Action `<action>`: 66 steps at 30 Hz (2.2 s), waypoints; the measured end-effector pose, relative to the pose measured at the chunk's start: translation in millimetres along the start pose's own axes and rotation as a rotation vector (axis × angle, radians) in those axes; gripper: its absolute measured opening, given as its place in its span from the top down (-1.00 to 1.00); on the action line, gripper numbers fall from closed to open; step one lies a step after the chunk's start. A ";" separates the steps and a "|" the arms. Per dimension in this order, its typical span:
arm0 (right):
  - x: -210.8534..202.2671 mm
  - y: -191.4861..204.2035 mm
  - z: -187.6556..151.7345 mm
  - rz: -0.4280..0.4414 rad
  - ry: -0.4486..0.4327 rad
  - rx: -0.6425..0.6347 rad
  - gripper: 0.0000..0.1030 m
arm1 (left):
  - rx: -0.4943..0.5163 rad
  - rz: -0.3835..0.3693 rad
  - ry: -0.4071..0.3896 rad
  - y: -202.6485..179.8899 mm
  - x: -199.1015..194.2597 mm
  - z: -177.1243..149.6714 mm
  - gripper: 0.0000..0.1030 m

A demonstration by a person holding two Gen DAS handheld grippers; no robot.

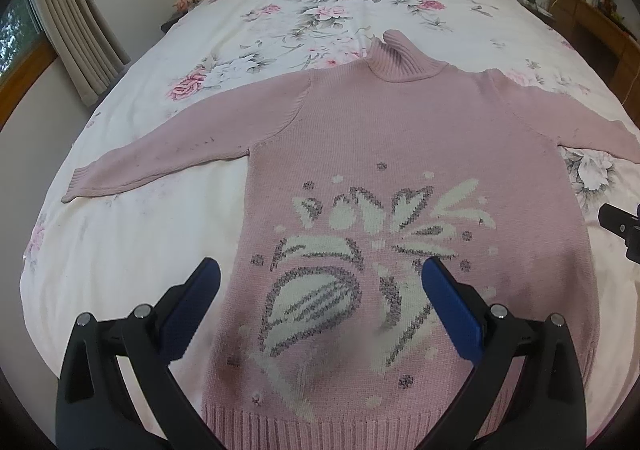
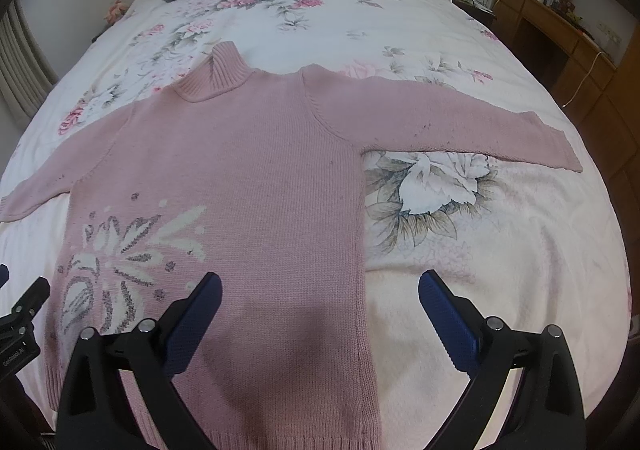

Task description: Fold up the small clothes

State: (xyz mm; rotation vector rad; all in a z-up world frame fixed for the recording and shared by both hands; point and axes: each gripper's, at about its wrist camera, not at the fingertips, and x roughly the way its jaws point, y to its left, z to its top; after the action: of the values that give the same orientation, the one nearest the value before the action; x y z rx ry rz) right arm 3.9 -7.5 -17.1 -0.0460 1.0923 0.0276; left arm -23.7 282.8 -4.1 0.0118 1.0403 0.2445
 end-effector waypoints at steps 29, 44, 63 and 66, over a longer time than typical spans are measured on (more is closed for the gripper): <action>8.2 -5.9 -2.5 0.004 0.008 0.018 -0.92 | 0.017 0.013 -0.001 -1.7 3.7 -2.0 -0.94; 54.9 -164.9 63.0 0.028 0.054 0.299 -0.92 | 0.068 -0.049 -0.071 -70.2 32.1 67.0 -0.94; 165.0 -402.9 110.8 0.000 0.205 0.748 -0.81 | 0.109 -0.087 -0.070 -141.2 72.0 120.2 -0.94; 166.4 -401.2 118.2 -0.012 0.189 0.762 -0.54 | 0.097 -0.083 -0.063 -139.9 77.4 122.7 -0.94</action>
State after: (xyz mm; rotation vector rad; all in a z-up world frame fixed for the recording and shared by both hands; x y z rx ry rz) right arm 203.4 -402.3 -100.9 0.6401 1.2306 -0.4107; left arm 145.6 175.6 -25.1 0.0630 0.9871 0.1177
